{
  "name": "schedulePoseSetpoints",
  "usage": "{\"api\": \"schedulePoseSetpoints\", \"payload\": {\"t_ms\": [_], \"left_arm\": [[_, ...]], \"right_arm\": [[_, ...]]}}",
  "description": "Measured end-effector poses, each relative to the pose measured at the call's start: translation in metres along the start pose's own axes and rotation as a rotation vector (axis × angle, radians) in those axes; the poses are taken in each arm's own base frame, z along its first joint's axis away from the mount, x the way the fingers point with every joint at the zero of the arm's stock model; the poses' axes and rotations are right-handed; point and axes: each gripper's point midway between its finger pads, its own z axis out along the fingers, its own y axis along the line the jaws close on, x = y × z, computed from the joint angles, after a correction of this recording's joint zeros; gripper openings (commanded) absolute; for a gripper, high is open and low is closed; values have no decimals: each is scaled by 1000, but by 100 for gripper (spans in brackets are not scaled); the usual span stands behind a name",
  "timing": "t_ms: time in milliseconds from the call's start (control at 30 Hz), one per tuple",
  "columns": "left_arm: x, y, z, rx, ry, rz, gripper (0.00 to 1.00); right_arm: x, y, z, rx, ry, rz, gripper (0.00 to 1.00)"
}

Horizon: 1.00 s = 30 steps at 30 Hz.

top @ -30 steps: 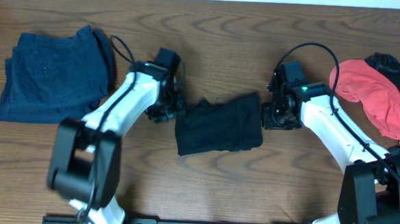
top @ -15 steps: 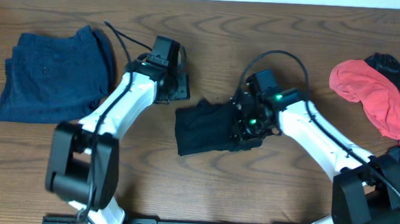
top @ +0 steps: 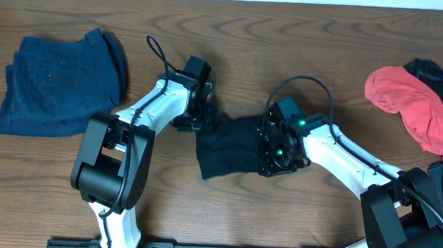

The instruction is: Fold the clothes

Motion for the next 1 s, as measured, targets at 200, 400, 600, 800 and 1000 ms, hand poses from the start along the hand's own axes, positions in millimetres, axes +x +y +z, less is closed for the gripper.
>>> {"api": "schedulePoseSetpoints", "payload": {"t_ms": [200, 400, 600, 800, 1000], "left_arm": [[38, 9, 0, -38, 157, -30, 46], [62, 8, -3, -70, 251, -56, 41], [70, -6, 0, -82, 259, -23, 41], [36, 3, -21, -94, 81, -63, 56], [-30, 7, -63, 11, -222, -84, 67]], "right_arm": [[-22, -27, -1, 129, -108, 38, 47], [-78, -59, -22, 248, -348, 56, 53], [-100, -71, -45, 313, -414, 23, 58], [-95, -69, -60, 340, -358, 12, 62], [-94, -68, -61, 332, -360, 58, 63]]}}
